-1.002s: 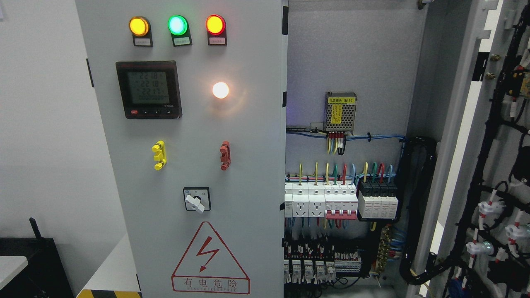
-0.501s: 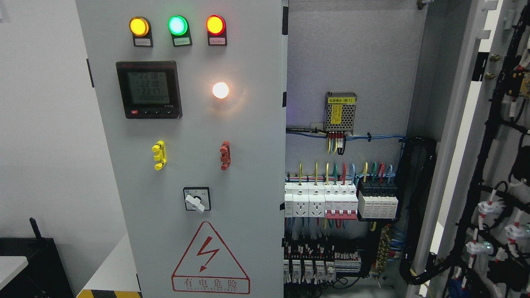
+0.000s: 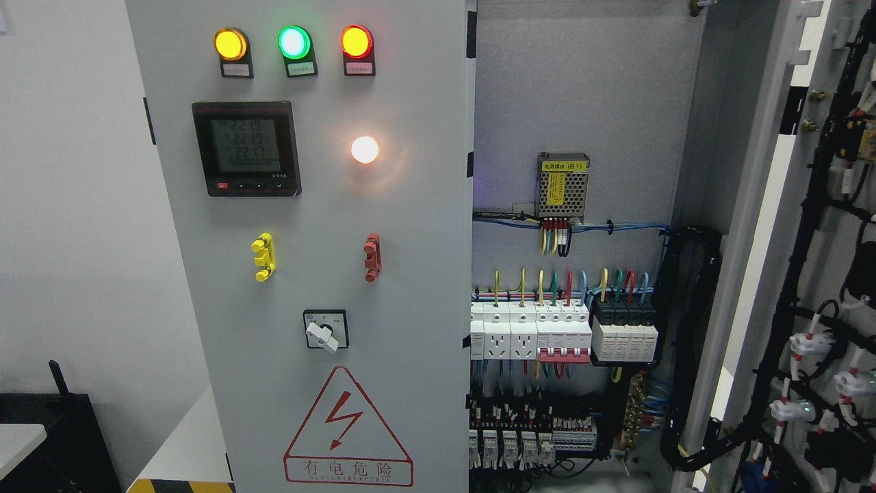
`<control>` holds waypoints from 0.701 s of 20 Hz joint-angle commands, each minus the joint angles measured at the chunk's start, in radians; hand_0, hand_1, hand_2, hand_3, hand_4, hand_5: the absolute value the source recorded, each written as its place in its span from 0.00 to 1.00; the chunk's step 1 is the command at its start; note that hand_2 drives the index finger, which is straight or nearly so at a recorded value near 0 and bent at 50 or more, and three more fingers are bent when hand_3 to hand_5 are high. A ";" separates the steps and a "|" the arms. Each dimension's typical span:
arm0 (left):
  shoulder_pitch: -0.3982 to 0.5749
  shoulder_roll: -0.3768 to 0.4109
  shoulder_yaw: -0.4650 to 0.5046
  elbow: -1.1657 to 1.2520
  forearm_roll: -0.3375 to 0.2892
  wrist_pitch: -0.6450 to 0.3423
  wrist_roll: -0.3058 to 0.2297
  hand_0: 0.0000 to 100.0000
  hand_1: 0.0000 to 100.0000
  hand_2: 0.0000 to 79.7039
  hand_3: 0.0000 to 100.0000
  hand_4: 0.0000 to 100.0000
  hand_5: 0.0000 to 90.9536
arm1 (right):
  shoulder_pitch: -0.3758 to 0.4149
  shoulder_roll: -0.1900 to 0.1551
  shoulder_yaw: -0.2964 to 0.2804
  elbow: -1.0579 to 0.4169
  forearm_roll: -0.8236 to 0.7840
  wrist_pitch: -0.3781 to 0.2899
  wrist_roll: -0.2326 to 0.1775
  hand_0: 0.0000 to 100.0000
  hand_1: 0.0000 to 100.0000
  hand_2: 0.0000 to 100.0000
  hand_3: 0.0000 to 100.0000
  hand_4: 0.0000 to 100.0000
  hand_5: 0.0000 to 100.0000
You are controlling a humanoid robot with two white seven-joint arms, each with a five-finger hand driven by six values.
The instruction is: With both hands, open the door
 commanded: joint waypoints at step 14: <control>-0.388 -0.572 0.035 1.242 -0.333 -0.064 0.169 0.00 0.00 0.00 0.00 0.00 0.00 | 0.001 0.000 0.000 0.000 0.003 0.001 0.001 0.38 0.00 0.00 0.00 0.00 0.00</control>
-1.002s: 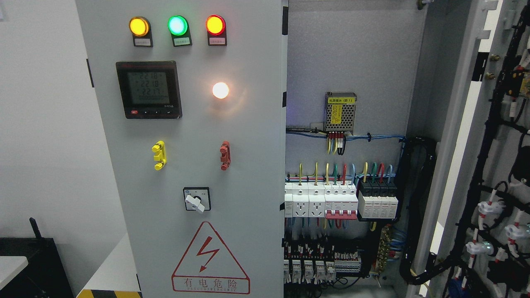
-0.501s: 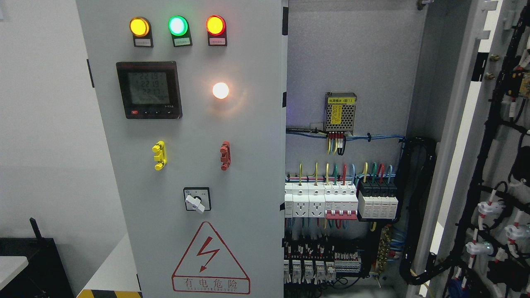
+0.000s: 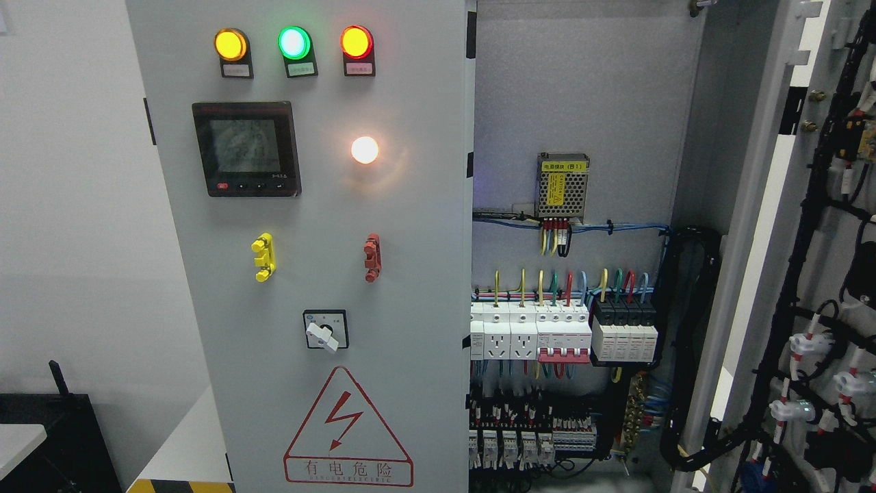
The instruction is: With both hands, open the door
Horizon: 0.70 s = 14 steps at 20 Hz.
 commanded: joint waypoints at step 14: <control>-0.088 -0.302 0.085 0.588 0.009 -0.007 0.220 0.00 0.00 0.00 0.00 0.00 0.00 | 0.009 0.001 0.000 -0.002 0.003 0.001 0.004 0.38 0.00 0.00 0.00 0.00 0.00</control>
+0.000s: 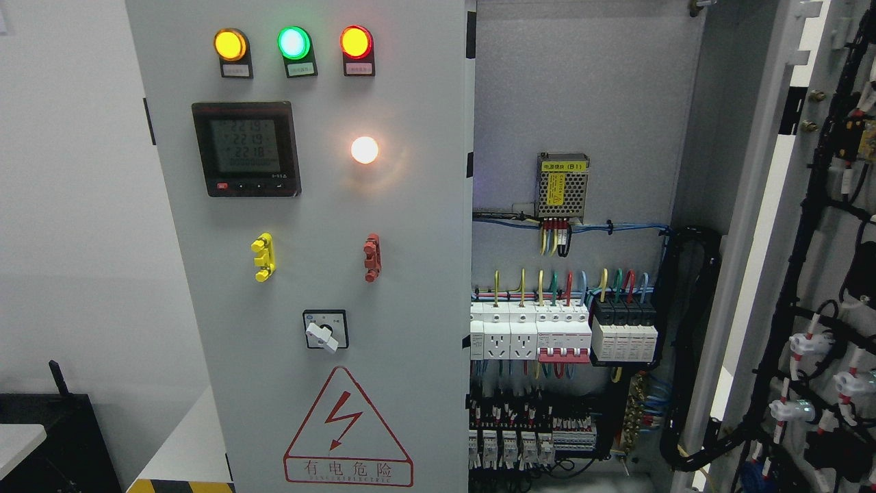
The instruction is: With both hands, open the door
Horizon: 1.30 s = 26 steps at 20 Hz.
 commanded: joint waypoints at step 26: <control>-0.007 -0.097 0.165 0.167 0.151 -0.145 0.125 0.00 0.00 0.00 0.00 0.00 0.00 | 0.557 -0.229 0.193 -1.248 -0.015 -0.082 0.001 0.38 0.00 0.00 0.00 0.00 0.00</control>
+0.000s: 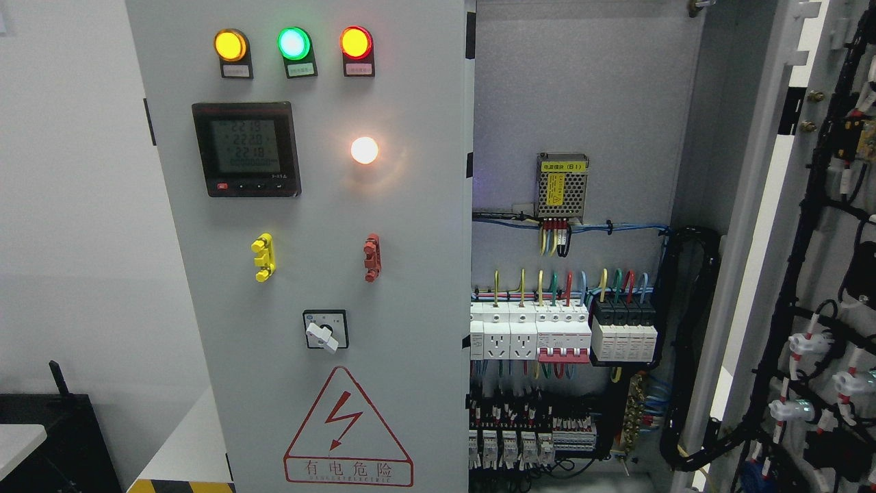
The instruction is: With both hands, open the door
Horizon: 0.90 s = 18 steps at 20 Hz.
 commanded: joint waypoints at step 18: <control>0.000 -0.010 0.033 0.002 0.016 0.001 -0.017 0.00 0.00 0.00 0.00 0.00 0.00 | 0.333 -0.263 0.190 -1.088 -0.017 -0.295 -0.001 0.38 0.00 0.00 0.00 0.00 0.00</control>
